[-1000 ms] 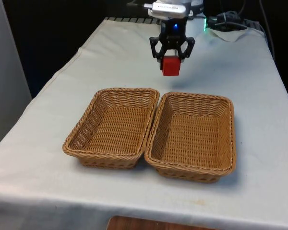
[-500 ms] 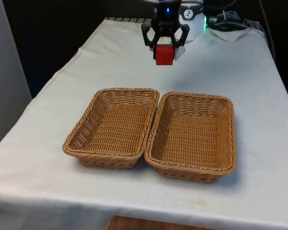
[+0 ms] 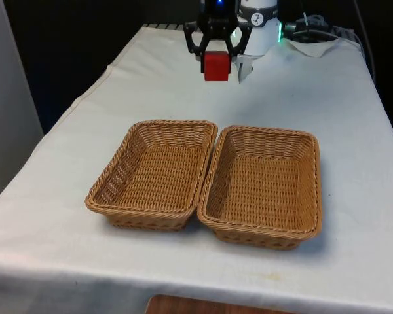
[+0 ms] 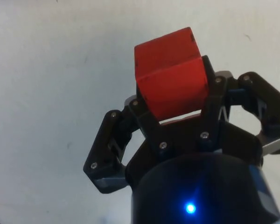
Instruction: Pick up the red cube and place it into the right basket.
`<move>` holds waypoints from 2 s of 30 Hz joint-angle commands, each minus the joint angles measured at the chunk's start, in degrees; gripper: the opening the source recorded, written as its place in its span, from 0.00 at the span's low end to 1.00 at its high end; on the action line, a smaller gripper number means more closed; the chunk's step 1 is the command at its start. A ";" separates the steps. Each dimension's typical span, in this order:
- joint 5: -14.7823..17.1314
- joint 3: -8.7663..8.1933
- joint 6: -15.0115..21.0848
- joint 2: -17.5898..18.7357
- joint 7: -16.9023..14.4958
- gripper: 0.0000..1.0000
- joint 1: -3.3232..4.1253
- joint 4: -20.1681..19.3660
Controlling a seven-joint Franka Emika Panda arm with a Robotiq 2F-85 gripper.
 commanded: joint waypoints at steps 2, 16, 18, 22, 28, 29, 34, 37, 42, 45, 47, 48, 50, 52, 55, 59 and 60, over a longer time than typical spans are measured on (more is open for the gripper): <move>1.72 0.06 -0.63 0.57 -1.43 0.03 -0.06 0.80; 8.42 -0.97 -1.55 6.13 -7.28 0.03 -0.69 7.05; 9.80 -1.20 -1.72 7.33 -8.37 0.03 -0.74 8.37; 11.57 -1.55 -2.06 9.00 -9.68 0.03 -0.86 10.26; 13.98 -2.06 -2.81 11.52 -11.46 0.03 -1.03 13.18; 14.32 -2.18 -2.92 11.92 -11.75 0.03 -1.09 13.58; 15.07 -2.75 -2.64 13.46 -12.15 0.03 -0.92 15.01; 17.59 -2.58 -3.90 15.41 -14.15 0.03 -1.72 17.36; 20.40 -3.21 -4.53 18.51 -16.44 0.03 -2.18 20.34; 21.31 -3.50 -4.87 19.60 -17.13 0.03 -2.29 21.37; 22.29 -3.67 -5.10 20.63 -17.82 0.03 -2.46 22.29; 22.75 -3.78 -5.21 21.14 -18.22 0.03 -2.58 22.80; 24.24 -4.13 -5.39 22.75 -19.25 0.03 -2.81 24.18; 24.75 -4.18 -5.44 23.32 -19.60 0.03 -2.86 24.69; 26.41 -4.41 -5.61 25.15 -20.63 0.03 -3.15 26.24; 29.16 -4.81 -6.02 28.42 -22.00 0.03 -3.50 29.05; 29.68 -4.87 -6.07 29.11 -22.23 0.03 -3.55 29.62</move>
